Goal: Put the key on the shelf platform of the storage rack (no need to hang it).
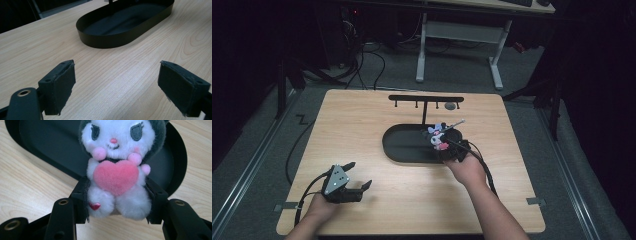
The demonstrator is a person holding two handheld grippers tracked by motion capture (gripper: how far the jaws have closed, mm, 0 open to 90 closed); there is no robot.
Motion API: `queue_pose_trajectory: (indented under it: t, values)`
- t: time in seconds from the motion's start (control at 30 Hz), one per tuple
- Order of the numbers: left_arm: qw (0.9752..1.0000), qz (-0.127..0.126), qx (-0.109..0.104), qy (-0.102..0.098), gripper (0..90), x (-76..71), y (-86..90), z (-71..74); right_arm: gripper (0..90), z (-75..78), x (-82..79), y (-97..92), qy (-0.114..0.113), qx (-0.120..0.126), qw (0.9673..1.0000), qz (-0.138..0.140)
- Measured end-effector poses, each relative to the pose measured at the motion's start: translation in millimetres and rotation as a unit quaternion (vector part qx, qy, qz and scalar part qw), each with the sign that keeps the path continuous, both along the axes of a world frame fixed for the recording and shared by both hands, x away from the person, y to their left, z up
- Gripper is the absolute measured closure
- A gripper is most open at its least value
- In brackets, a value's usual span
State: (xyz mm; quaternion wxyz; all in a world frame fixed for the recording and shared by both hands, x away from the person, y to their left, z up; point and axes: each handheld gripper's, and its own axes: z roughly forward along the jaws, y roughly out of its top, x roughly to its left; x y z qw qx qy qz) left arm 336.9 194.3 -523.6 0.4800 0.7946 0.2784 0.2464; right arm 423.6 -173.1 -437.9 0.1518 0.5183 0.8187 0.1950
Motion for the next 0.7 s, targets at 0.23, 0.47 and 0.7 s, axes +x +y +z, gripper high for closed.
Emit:
queue_pose_trajectory:
  t: [0.23, 0.47, 0.7]
  values:
    - [1.0000, 0.000, 0.000, 0.000, 15.4, 0.0, -0.1, 0.0, 48.2, -9.6, 14.8, -0.7, 0.008, 0.000, 0.9998, -0.016]
    - [1.0000, -0.001, 0.001, 0.000, 15.4, 0.1, -0.2, 0.0, 48.1, -12.3, 23.1, -0.7, 0.008, 0.006, 0.9996, -0.025]
    - [1.0000, -0.001, -0.001, 0.002, 15.4, 0.4, 0.0, 0.0, 48.2, -17.8, 31.0, -1.1, 0.016, 0.002, 0.9994, -0.031]
